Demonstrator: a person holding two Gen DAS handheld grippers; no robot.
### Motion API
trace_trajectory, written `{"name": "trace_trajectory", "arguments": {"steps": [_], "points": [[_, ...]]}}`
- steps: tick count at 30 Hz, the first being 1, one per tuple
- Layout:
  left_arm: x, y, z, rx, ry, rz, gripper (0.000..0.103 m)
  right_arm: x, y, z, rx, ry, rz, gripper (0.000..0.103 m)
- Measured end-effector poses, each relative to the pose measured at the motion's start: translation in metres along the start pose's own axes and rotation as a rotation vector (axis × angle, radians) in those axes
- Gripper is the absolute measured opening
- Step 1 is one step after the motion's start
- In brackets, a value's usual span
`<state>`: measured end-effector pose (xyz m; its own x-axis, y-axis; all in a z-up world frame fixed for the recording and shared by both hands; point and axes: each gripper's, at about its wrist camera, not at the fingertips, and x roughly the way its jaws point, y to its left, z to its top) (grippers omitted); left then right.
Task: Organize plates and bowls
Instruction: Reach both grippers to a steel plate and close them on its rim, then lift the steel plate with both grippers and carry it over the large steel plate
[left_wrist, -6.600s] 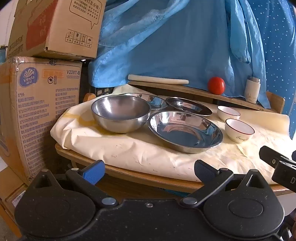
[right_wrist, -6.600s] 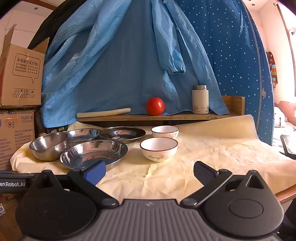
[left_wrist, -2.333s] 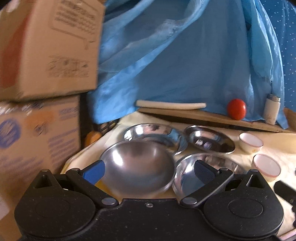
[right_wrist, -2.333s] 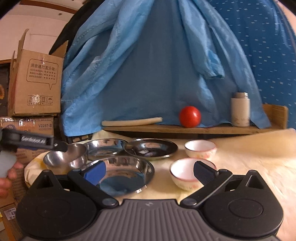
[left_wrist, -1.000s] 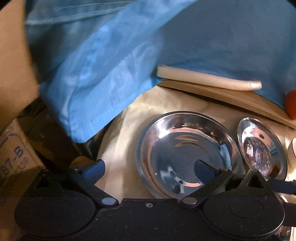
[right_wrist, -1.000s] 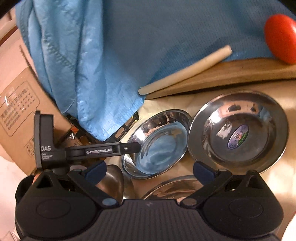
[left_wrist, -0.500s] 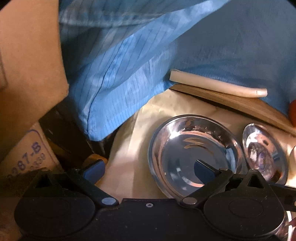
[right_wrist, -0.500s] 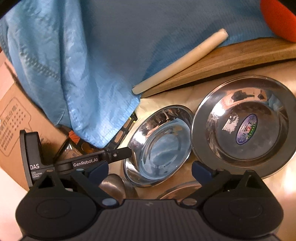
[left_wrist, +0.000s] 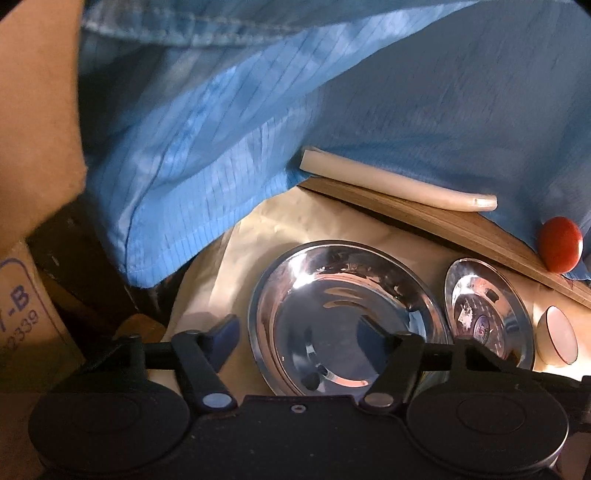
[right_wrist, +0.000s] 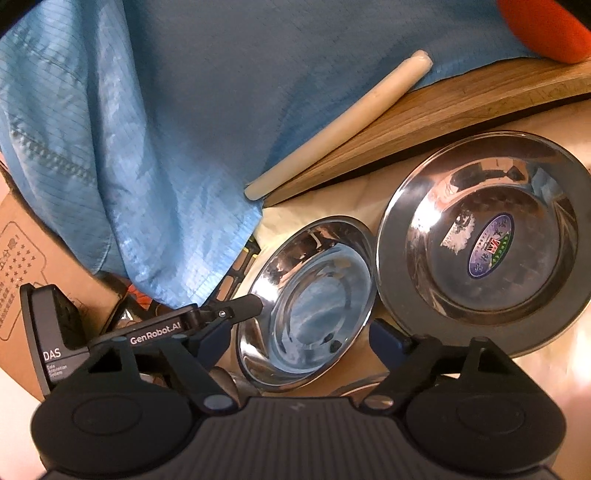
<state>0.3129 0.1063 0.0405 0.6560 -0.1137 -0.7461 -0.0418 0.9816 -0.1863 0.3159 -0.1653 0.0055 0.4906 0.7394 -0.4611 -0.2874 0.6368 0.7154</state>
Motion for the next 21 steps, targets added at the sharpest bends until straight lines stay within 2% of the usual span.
{"name": "trace_trajectory", "arguments": {"steps": [5,7,10,12,14,19,21], "points": [[0.002,0.001,-0.001,-0.002,-0.003,0.018,0.056,0.006,0.001,-0.001,0.005,-0.001,-0.033,0.077],[0.004,0.002,-0.002,-0.004,0.001,0.026,0.054,0.009,0.0,0.0,0.009,0.002,-0.051,0.068],[0.011,0.004,-0.004,-0.016,0.035,0.035,0.053,0.013,0.002,0.0,0.006,0.007,-0.086,0.064],[0.016,0.007,-0.006,-0.028,0.05,0.034,0.048,0.016,0.004,0.0,-0.004,0.008,-0.105,0.062],[0.018,0.007,-0.006,-0.025,0.053,0.043,0.042,0.018,0.006,0.0,-0.014,0.002,-0.128,0.056],[0.018,0.008,-0.007,-0.013,0.045,0.075,0.03,0.02,0.004,-0.001,-0.033,-0.025,-0.2,0.025],[0.016,0.01,-0.008,-0.008,0.032,0.089,0.022,0.019,0.002,-0.002,-0.042,-0.033,-0.213,0.021]]}}
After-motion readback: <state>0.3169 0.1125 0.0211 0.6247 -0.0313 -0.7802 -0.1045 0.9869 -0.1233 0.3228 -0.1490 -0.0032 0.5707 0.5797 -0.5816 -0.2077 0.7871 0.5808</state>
